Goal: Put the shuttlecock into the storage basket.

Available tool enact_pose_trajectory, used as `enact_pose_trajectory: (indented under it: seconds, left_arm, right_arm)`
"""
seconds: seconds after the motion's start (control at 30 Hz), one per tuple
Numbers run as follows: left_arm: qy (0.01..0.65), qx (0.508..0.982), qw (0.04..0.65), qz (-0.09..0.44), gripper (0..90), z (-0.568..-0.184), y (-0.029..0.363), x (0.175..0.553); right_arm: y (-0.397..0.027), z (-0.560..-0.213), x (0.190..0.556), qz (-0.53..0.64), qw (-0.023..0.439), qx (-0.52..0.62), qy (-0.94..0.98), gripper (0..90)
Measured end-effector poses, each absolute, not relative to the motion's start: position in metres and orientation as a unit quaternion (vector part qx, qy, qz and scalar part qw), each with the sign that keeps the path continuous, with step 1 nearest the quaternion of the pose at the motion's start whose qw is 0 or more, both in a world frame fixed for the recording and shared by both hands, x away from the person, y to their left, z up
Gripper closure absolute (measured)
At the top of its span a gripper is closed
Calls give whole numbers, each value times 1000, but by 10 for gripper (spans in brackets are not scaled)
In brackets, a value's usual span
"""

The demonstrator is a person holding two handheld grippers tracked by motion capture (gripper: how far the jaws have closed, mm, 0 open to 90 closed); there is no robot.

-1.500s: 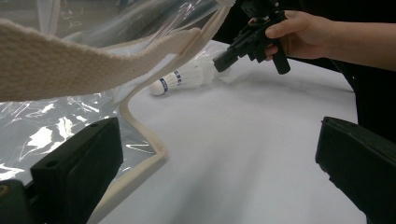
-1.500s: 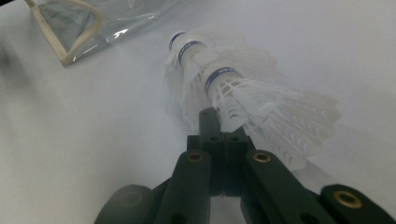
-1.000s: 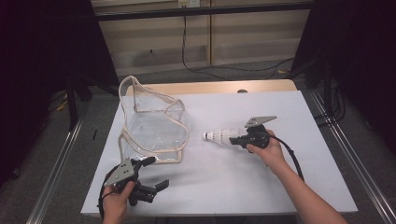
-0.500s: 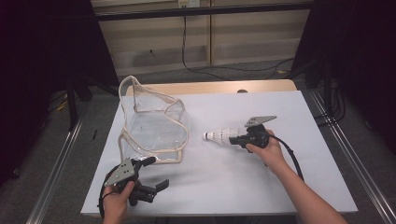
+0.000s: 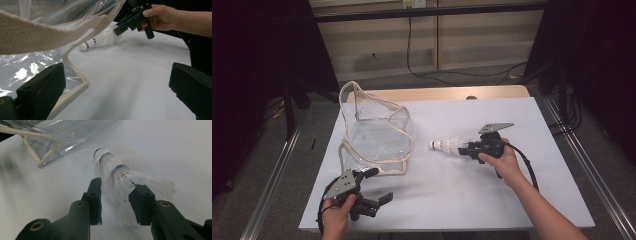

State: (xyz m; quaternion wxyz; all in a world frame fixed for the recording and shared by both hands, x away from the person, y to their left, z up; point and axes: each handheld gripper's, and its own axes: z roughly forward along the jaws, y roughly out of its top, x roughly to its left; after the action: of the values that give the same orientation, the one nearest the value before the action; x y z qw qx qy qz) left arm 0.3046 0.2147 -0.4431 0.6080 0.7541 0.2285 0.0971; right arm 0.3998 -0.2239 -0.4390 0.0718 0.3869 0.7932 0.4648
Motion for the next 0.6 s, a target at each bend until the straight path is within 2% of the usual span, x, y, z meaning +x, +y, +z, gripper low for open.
enact_pose_trajectory:
  seconds: [0.07, 0.17, 0.37, 0.6]
  left_arm:
    - [229, 754, 608, 97, 9, -443, 215, 304]
    - [229, 753, 609, 96, 9, -443, 214, 304]
    - [229, 754, 608, 97, 8, -443, 214, 304]
    - [228, 755, 607, 97, 9, -443, 214, 304]
  right_arm:
    - [-224, -438, 399, 467, 68, 391, 790, 530]
    - [-224, -437, 398, 472, 62, 392, 787, 498]
    - [-222, -437, 397, 479, 52, 396, 781, 371]
    - [-218, -438, 397, 481, 45, 397, 781, 291]
